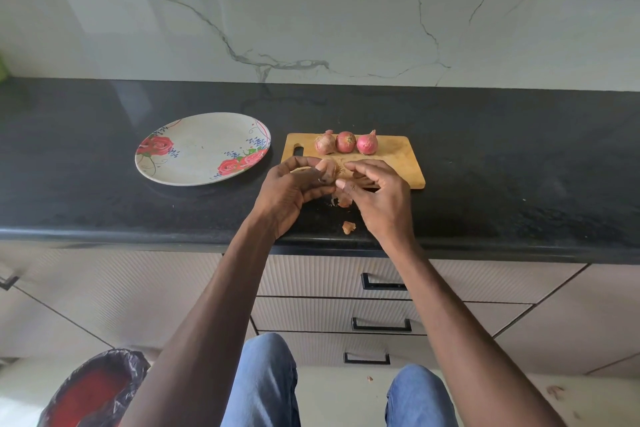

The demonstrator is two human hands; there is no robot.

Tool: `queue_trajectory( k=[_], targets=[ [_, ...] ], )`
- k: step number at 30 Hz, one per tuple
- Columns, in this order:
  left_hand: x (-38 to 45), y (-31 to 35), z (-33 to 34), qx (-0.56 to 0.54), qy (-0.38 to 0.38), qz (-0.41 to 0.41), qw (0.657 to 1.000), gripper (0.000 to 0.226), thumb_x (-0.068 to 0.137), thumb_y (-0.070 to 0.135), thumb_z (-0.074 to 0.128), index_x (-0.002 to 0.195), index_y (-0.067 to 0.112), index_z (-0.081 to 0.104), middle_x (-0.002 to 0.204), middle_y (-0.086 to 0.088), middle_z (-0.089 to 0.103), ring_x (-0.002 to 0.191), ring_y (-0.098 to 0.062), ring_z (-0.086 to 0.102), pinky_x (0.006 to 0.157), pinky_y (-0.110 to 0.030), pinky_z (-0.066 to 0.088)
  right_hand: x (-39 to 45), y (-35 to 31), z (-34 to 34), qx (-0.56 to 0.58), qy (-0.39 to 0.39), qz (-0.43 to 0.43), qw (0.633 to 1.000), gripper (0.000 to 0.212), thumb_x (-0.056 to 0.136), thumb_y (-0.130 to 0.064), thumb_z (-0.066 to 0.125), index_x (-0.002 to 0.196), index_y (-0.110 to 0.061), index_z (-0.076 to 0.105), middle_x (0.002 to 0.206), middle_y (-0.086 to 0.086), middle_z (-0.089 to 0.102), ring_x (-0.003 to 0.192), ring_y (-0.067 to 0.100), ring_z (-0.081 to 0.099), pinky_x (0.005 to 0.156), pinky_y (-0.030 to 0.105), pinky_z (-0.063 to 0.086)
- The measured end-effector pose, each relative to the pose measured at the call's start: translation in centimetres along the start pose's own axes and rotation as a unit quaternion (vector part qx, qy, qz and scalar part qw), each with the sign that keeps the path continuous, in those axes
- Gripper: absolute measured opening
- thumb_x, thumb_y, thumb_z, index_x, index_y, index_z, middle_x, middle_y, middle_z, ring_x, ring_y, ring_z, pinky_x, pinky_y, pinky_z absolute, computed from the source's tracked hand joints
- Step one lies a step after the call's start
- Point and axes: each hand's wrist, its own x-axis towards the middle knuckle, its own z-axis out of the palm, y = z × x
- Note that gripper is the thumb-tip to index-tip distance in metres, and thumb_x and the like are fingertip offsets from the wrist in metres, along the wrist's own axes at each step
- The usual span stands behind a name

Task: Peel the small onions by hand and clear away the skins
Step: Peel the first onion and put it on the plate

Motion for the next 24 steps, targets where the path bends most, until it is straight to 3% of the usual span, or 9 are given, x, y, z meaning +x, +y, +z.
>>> queue_trajectory(
  k=[3,5,8,13,17,19,22,24],
  targets=[
    [-0.1,0.0,0.0,0.017,-0.029,-0.006,0.999,0.023,0.084,0.006,0.072,0.102,0.002,0.059,0.094,-0.017,0.071,0.083,-0.025,0.072,0.080,-0.034,0.063,-0.3,-0.4,0.4,-0.018,-0.003,-0.025,1.000,0.034,0.081,-0.013,0.082,0.114,-0.007,0.075,0.111,0.001,0.071,0.105,0.010,0.065,0.094,0.020,0.052],
    [0.0,-0.1,-0.1,0.025,-0.040,-0.005,0.999,0.029,0.079,0.010,0.076,0.102,0.002,0.059,0.096,-0.018,0.071,0.085,-0.026,0.072,0.082,-0.037,0.062,-0.5,-0.4,0.6,-0.025,0.019,-0.049,0.998,0.024,0.082,-0.007,0.081,0.106,-0.004,0.077,0.104,0.002,0.072,0.097,0.010,0.066,0.090,0.023,0.055],
    [0.1,-0.3,-0.2,0.033,-0.045,0.000,0.998,0.029,0.079,0.010,0.076,0.101,0.001,0.060,0.100,-0.021,0.070,0.088,-0.028,0.072,0.084,-0.039,0.061,-0.5,-0.1,0.5,-0.031,0.040,-0.059,0.997,0.008,0.083,-0.001,0.077,0.091,-0.004,0.076,0.092,0.003,0.072,0.087,0.012,0.066,0.082,0.025,0.056],
    [-0.1,-0.4,0.1,0.053,-0.054,0.007,0.997,0.024,0.085,0.009,0.072,0.104,0.000,0.060,0.092,-0.016,0.072,0.083,-0.025,0.071,0.082,-0.036,0.061,-0.4,-0.5,0.9,-0.066,0.025,-0.048,0.996,0.007,0.086,0.001,0.071,0.090,-0.005,0.072,0.092,0.000,0.069,0.086,0.007,0.060,0.079,0.014,0.049],
    [-0.3,-0.2,0.2,0.025,-0.033,0.006,0.999,0.011,0.093,0.003,0.063,0.103,0.001,0.059,0.087,-0.014,0.070,0.078,-0.022,0.070,0.075,-0.031,0.061,-0.1,-0.6,0.1,0.065,0.027,0.090,0.993,0.017,0.091,-0.004,0.061,0.076,-0.010,0.066,0.077,0.002,0.067,0.072,0.012,0.058,0.067,0.033,0.050],
    [-0.2,0.0,0.1,0.001,-0.018,0.008,1.000,0.007,0.095,0.003,0.061,0.102,0.002,0.059,0.088,-0.016,0.069,0.077,-0.023,0.069,0.073,-0.030,0.061,0.2,-0.4,-0.5,0.124,0.051,0.137,0.981,0.021,0.091,-0.003,0.060,0.074,-0.014,0.064,0.073,-0.001,0.066,0.073,0.015,0.060,0.070,0.037,0.051],
    [-0.2,0.0,0.1,0.001,-0.018,0.006,1.000,0.009,0.095,0.003,0.061,0.104,0.002,0.059,0.090,-0.017,0.069,0.078,-0.022,0.070,0.073,-0.028,0.061,0.2,-0.4,-0.6,0.081,0.051,0.096,0.991,0.021,0.087,0.002,0.062,0.092,-0.017,0.070,0.091,-0.006,0.070,0.089,0.011,0.065,0.082,0.033,0.056],
    [-0.1,0.0,0.1,-0.001,-0.020,0.007,1.000,0.012,0.095,0.001,0.062,0.106,0.001,0.058,0.091,-0.016,0.070,0.079,-0.022,0.070,0.074,-0.029,0.062,-0.1,-0.6,-0.2,0.025,0.029,0.027,0.999,0.023,0.087,-0.003,0.070,0.107,-0.014,0.074,0.105,-0.003,0.071,0.097,0.006,0.064,0.085,0.021,0.053]
  ],
)
